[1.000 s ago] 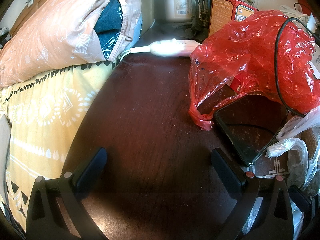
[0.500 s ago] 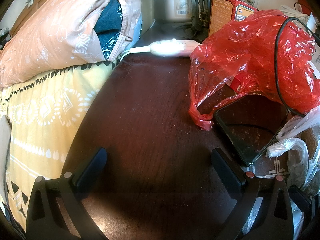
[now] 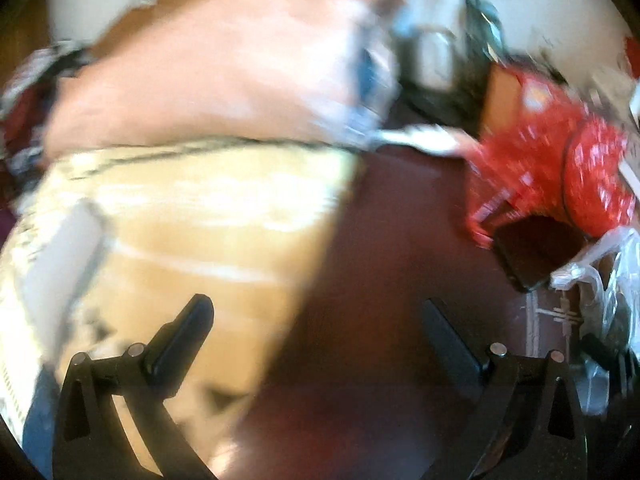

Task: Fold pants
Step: 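Bring both tools back over the blue jeans on the bed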

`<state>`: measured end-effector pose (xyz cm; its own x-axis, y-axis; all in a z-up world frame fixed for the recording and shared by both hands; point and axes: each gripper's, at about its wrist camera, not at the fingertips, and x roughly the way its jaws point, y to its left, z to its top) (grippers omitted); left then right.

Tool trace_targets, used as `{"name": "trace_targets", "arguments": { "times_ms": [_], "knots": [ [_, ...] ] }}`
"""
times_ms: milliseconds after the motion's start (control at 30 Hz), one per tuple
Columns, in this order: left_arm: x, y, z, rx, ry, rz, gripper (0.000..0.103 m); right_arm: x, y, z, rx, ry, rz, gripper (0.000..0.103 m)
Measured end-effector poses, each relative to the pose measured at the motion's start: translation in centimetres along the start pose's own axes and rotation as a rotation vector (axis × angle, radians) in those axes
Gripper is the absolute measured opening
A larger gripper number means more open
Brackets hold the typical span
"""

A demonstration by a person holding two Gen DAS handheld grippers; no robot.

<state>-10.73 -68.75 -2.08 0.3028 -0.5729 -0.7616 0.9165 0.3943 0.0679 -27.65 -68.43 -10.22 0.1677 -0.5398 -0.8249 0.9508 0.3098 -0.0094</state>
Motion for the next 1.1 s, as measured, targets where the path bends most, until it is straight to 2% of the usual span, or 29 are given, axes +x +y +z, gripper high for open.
{"name": "trace_targets", "arguments": {
  "times_ms": [133,200,233,300,333,433,567,633,667,767,933,1100],
  "knots": [
    [-6.7,8.2,-2.1,-0.137,-0.074,0.165,0.103,-1.2,1.7,-0.3,-0.089,-0.021,0.056,0.103],
    [-10.9,12.8,-3.9,-0.217,-0.119,0.273,0.103,-2.2,2.6,-0.7,-0.12,-0.027,0.082,0.103],
    [-12.5,14.5,-4.7,-0.242,-0.132,0.312,0.103,-2.7,3.0,-0.8,-0.134,-0.032,0.09,0.103],
    [-15.9,18.5,-6.9,-0.303,-0.124,0.439,0.103,-4.9,3.9,-1.4,-0.15,-0.056,0.139,0.103],
    [-17.7,20.6,-8.3,-0.335,-0.109,0.487,0.103,-6.6,4.7,-1.9,-0.169,-0.077,0.17,0.103],
    [-22.8,26.1,-13.0,-0.459,-0.108,0.545,0.103,-10.9,7.0,-3.3,-0.23,-0.146,0.237,0.103],
    [-29.7,32.0,-19.7,-0.619,-0.124,0.708,0.103,-16.6,11.0,-4.5,-0.329,-0.247,0.359,0.103],
    [-32.6,34.2,-22.5,-0.672,-0.129,0.78,0.103,-20.3,14.2,-5.1,-0.406,-0.322,0.435,0.103],
    [-34.8,35.6,-24.7,-0.693,-0.131,0.848,0.103,-21.0,15.0,-5.0,-0.426,-0.34,0.457,0.103],
    [-40.0,38.3,-29.3,-0.736,-0.147,0.981,0.103,-25.9,20.5,-5.8,-0.538,-0.43,0.586,0.103],
    [-47.7,41.4,-36.0,-0.811,-0.191,1.093,0.103,-33.5,26.0,-8.1,-0.657,-0.532,0.79,0.103],
    [-53.5,44.2,-41.9,-0.869,-0.217,1.16,0.103,-38.8,29.6,-10.6,-0.734,-0.564,0.975,0.103]
  ]
}}
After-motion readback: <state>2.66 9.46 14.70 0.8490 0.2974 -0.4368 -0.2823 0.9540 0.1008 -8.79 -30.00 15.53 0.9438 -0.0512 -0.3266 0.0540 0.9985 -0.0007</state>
